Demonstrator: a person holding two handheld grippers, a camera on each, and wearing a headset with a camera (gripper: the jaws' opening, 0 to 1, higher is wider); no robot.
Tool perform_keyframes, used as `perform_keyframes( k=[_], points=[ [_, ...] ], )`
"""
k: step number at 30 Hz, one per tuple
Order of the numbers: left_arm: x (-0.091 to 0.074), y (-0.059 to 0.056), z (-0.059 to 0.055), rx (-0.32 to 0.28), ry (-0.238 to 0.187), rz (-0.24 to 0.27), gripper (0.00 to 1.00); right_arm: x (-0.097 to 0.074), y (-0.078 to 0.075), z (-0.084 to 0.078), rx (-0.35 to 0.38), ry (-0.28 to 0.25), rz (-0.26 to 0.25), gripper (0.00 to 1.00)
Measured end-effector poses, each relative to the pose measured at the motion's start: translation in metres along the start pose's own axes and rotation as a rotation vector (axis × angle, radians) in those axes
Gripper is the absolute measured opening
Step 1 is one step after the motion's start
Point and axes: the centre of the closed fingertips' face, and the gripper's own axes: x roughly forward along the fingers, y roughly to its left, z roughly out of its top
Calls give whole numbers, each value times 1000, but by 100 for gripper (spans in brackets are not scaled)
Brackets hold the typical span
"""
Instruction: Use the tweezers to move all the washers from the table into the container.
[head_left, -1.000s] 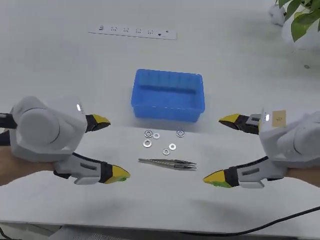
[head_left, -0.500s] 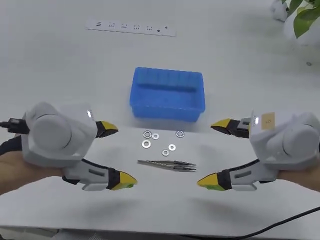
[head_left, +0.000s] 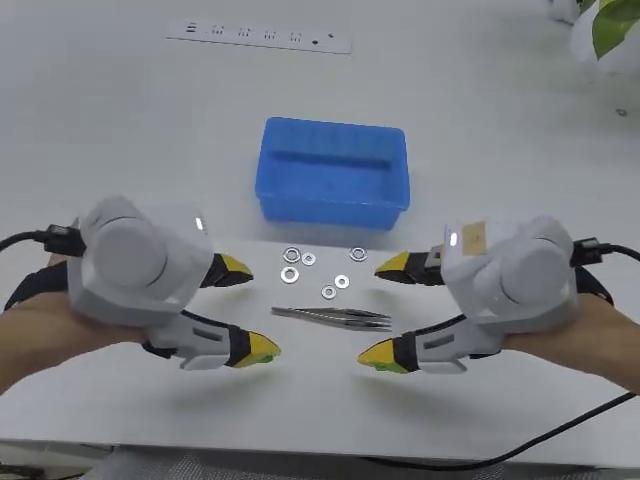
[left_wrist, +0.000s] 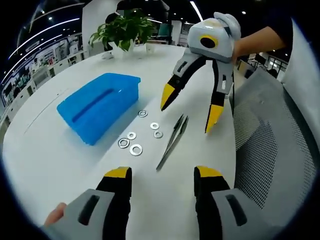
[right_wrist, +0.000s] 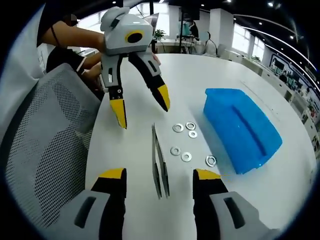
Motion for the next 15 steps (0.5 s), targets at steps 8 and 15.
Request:
perform_keyframes(
  k=[8, 15],
  points=[
    [10, 2, -1, 37, 46, -24, 45, 8, -4, 1, -31, 26, 20, 39],
    [17, -2, 4, 50, 52, -72, 32, 10, -1, -3, -76, 50, 41, 27]
  ],
)
